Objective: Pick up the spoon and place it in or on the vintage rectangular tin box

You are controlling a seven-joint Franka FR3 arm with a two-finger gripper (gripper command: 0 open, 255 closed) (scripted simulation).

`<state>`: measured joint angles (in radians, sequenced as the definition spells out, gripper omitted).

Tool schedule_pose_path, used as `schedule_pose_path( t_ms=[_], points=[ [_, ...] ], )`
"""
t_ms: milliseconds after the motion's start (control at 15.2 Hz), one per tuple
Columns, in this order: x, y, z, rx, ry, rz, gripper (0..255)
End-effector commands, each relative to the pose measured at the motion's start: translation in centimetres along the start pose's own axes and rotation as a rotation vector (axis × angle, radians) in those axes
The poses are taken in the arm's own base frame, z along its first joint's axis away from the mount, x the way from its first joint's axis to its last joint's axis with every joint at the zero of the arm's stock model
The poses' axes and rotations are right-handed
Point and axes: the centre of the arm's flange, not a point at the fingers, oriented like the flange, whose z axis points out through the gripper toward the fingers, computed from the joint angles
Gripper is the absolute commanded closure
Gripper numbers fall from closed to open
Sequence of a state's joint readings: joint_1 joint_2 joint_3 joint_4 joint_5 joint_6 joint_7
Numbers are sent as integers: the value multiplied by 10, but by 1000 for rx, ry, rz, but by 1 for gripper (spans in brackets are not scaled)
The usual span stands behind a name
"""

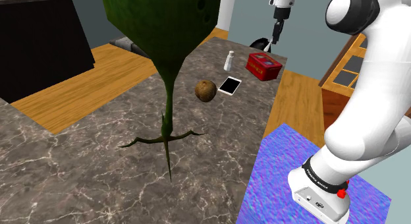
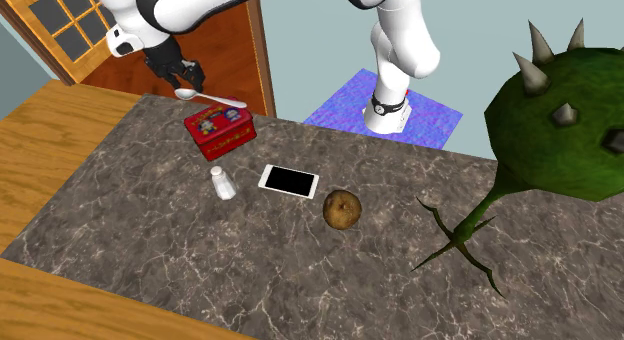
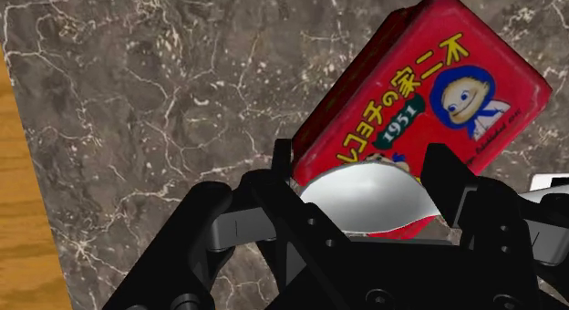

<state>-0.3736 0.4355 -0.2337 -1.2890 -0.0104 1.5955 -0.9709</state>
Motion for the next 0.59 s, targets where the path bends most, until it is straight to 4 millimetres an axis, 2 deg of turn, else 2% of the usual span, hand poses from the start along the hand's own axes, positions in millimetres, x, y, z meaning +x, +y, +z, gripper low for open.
schedule_pose_path(
  t_ms=[0,528],
  points=[
    [2,2,10,0,0,-1,255],
    [9,3,52,0,0,-1,255]
  ],
)
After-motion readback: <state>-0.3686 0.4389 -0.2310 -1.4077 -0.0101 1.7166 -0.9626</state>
